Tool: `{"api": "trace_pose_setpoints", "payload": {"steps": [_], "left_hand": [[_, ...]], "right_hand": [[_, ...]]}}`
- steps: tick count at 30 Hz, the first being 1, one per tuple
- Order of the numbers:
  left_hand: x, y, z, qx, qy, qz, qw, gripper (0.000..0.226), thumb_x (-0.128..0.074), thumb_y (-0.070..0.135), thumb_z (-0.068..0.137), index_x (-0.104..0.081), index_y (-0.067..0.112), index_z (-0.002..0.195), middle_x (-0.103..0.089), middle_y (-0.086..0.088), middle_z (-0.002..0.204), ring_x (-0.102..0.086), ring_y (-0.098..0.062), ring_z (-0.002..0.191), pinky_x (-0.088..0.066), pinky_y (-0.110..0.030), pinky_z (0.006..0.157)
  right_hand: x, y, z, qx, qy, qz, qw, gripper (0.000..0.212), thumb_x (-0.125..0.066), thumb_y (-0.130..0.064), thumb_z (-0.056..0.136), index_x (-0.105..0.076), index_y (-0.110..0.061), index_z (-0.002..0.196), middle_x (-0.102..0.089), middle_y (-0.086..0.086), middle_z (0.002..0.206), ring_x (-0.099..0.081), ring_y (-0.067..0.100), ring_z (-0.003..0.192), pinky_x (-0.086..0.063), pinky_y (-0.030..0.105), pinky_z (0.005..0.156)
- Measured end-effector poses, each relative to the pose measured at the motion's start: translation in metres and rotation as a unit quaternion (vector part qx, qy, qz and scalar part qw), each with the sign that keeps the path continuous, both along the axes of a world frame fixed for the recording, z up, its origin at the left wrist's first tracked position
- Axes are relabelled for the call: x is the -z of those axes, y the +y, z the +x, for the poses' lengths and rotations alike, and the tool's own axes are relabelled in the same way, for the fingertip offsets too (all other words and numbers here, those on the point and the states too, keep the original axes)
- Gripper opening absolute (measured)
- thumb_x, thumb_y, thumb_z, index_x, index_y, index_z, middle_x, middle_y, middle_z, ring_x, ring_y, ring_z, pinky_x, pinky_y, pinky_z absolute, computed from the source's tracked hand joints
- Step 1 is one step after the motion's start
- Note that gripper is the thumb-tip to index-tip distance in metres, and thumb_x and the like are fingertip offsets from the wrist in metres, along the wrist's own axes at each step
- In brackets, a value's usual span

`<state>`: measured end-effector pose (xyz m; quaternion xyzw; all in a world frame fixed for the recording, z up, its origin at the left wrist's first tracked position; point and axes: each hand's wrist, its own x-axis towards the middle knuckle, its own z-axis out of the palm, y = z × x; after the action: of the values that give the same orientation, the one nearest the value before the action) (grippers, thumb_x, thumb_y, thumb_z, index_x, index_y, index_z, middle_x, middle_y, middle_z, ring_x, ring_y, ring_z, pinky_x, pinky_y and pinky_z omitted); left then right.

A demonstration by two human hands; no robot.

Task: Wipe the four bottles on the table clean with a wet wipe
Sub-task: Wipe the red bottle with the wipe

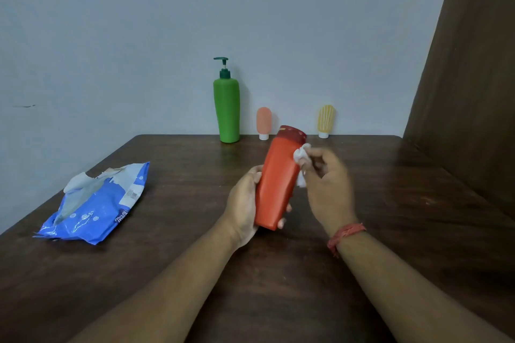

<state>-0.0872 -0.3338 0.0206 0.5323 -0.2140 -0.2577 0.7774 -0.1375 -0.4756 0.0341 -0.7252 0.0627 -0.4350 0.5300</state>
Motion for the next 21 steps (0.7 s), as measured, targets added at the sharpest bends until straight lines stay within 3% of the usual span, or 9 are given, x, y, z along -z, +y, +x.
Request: {"api": "trace_pose_setpoints", "payload": {"steps": [2, 5, 6, 8, 10, 12, 17, 21], "left_hand": [[-0.001, 0.005, 0.002, -0.007, -0.004, -0.006, 1.0, 0.039, -0.028, 0.032, 0.107, -0.046, 0.015, 0.137, -0.065, -0.025, 0.103, -0.064, -0.035, 0.072, -0.049, -0.035, 0.05], [-0.001, 0.004, -0.002, 0.017, -0.013, 0.008, 1.0, 0.038, -0.028, 0.032, 0.107, -0.045, 0.017, 0.137, -0.063, -0.027, 0.105, -0.064, -0.035, 0.071, -0.049, -0.035, 0.049], [0.0, 0.001, -0.004, 0.027, -0.016, 0.015, 0.999, 0.037, -0.028, 0.031, 0.107, -0.044, 0.017, 0.137, -0.062, -0.027, 0.106, -0.064, -0.036, 0.071, -0.05, -0.035, 0.048], [0.001, -0.004, -0.005, 0.036, -0.021, 0.03, 0.999, 0.034, -0.027, 0.029, 0.107, -0.043, 0.017, 0.135, -0.062, -0.027, 0.105, -0.064, -0.036, 0.068, -0.049, -0.034, 0.047], [0.002, -0.006, -0.003, 0.037, -0.031, 0.043, 0.998, 0.033, -0.026, 0.027, 0.108, -0.043, 0.015, 0.133, -0.063, -0.027, 0.101, -0.063, -0.036, 0.067, -0.048, -0.034, 0.046], [0.003, -0.005, -0.003, 0.032, -0.039, 0.052, 0.997, 0.033, -0.026, 0.028, 0.108, -0.044, 0.015, 0.133, -0.064, -0.028, 0.1, -0.063, -0.036, 0.067, -0.048, -0.034, 0.047], [0.003, -0.007, -0.002, 0.03, -0.041, 0.076, 0.996, 0.033, -0.025, 0.026, 0.108, -0.044, 0.02, 0.134, -0.061, -0.028, 0.102, -0.062, -0.035, 0.064, -0.048, -0.035, 0.046], [0.005, -0.008, -0.002, 0.022, -0.068, 0.095, 0.993, 0.032, -0.025, 0.026, 0.108, -0.042, 0.021, 0.136, -0.062, -0.03, 0.102, -0.063, -0.034, 0.065, -0.048, -0.035, 0.047]], "right_hand": [[0.002, 0.003, 0.003, -0.028, 0.04, 0.036, 0.998, 0.013, -0.065, -0.018, 0.094, -0.064, -0.031, 0.089, -0.071, -0.011, 0.095, -0.066, 0.0, 0.091, -0.053, 0.024, 0.08], [-0.003, -0.005, 0.007, 0.024, -0.001, 0.082, 0.996, 0.017, -0.063, -0.015, 0.095, -0.065, -0.03, 0.087, -0.071, -0.009, 0.093, -0.067, 0.004, 0.091, -0.055, 0.033, 0.085], [-0.005, -0.01, 0.007, 0.055, -0.027, 0.054, 0.997, 0.021, -0.062, -0.011, 0.095, -0.067, -0.031, 0.09, -0.071, -0.01, 0.098, -0.066, 0.005, 0.097, -0.054, 0.035, 0.091], [-0.004, -0.016, 0.005, 0.106, -0.064, -0.096, 0.988, 0.026, -0.061, -0.001, 0.092, -0.072, -0.023, 0.099, -0.068, -0.008, 0.112, -0.061, 0.006, 0.109, -0.047, 0.029, 0.103], [-0.001, -0.015, 0.004, 0.116, -0.062, -0.284, 0.95, 0.028, -0.059, 0.006, 0.09, -0.073, -0.009, 0.11, -0.067, 0.0, 0.12, -0.056, 0.011, 0.117, -0.036, 0.02, 0.11], [-0.001, -0.014, 0.006, 0.085, -0.048, -0.378, 0.921, 0.033, -0.058, 0.009, 0.087, -0.071, -0.005, 0.113, -0.066, 0.008, 0.124, -0.054, 0.017, 0.121, -0.032, 0.02, 0.112], [-0.005, -0.028, 0.013, 0.12, 0.001, -0.387, 0.914, 0.043, -0.055, 0.011, 0.087, -0.066, -0.007, 0.124, -0.061, 0.007, 0.133, -0.052, 0.02, 0.129, -0.036, 0.031, 0.114], [-0.003, -0.025, 0.009, 0.069, 0.016, -0.475, 0.877, 0.049, -0.055, 0.013, 0.082, -0.066, -0.008, 0.125, -0.061, 0.006, 0.134, -0.051, 0.018, 0.13, -0.037, 0.034, 0.114]]}}
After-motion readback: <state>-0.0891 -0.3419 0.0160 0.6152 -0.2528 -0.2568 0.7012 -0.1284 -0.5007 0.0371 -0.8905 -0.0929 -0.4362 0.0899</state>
